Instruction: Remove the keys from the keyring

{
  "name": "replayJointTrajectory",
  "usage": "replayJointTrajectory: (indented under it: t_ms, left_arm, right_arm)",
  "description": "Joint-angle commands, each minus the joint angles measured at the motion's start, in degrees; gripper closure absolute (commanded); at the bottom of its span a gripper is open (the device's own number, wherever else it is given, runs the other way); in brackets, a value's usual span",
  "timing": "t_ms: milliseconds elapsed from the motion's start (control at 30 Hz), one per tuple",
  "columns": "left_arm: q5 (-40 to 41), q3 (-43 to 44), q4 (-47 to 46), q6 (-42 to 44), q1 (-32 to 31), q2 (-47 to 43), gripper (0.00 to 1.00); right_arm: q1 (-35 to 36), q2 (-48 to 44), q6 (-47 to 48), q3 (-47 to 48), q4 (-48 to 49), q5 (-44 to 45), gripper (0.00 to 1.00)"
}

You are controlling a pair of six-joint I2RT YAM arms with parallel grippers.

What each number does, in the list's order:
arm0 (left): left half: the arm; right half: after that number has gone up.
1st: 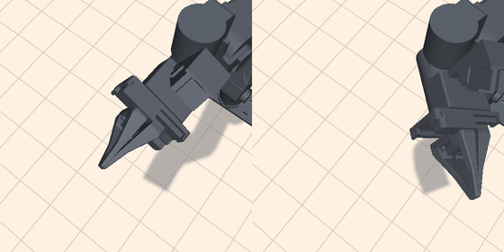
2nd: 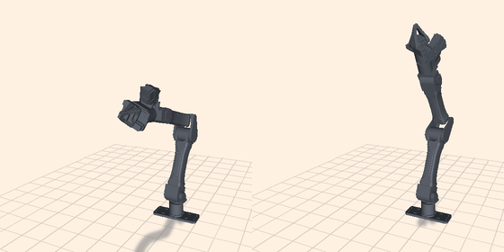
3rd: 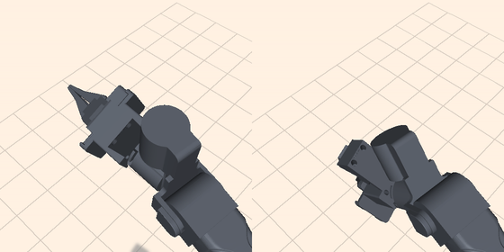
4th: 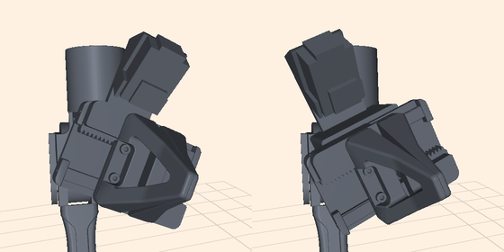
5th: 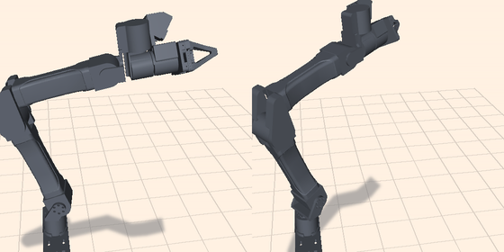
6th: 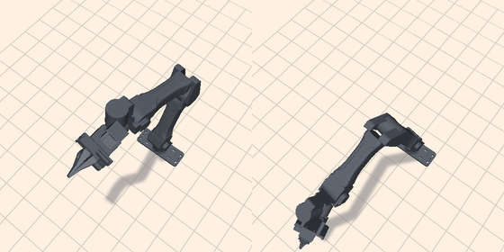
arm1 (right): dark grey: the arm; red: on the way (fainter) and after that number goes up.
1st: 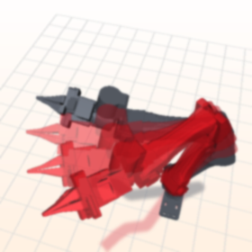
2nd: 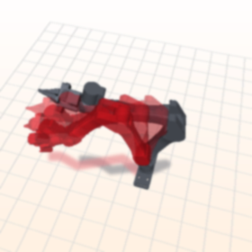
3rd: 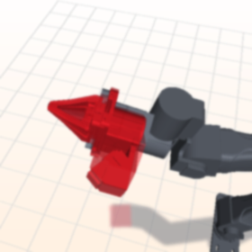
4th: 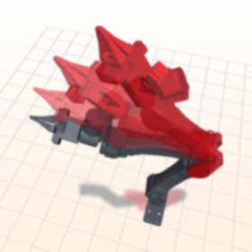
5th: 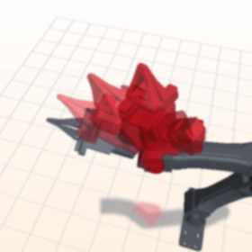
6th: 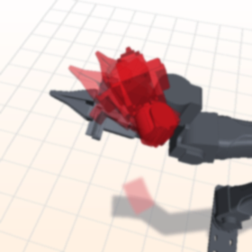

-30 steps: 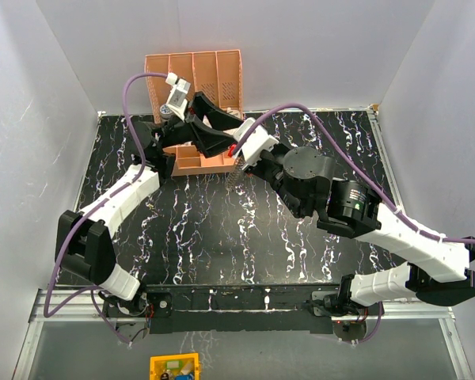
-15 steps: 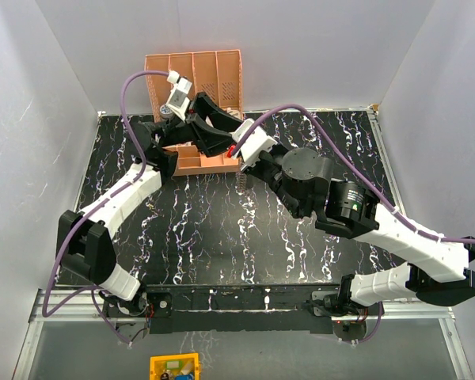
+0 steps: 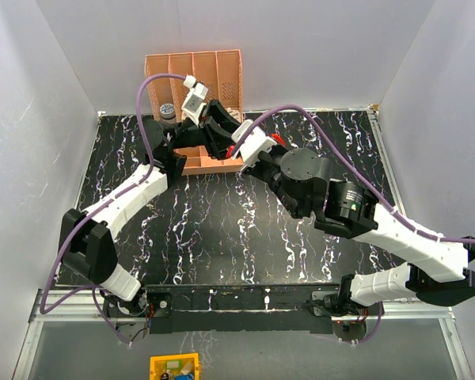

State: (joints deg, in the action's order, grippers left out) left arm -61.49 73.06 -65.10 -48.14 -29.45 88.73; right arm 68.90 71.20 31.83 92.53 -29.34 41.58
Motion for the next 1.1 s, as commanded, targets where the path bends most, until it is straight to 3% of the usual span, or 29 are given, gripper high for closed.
replayJointTrajectory:
  t_ms: [0, 367, 567, 867, 1067]
  left_arm:
    - [-1.2, 1.5, 1.8, 3.3, -0.7, -2.4, 0.67]
    - [1.4, -0.1, 3.7, 6.1, -0.7, -5.3, 1.0]
    - [5.1, -0.6, 7.0, 8.8, -0.8, -6.7, 1.0]
    - [19.3, -3.3, 21.9, 24.1, -0.9, -14.4, 1.0]
    - [21.9, -4.5, 21.0, 26.3, -1.0, -16.3, 1.0]
  right_arm:
    - [0.3, -1.8, 0.4, 0.4, 6.1, -0.3, 1.0]
    - [0.3, -1.8, 0.7, -0.5, 6.9, 0.3, 1.0]
    - [0.3, -2.1, 0.7, -0.7, 7.1, 0.4, 1.0]
    - [0.3, -2.5, 0.1, -0.9, 6.5, 1.2, 1.0]
    - [0.3, -1.8, 0.1, -1.4, 6.4, 2.1, 1.0]
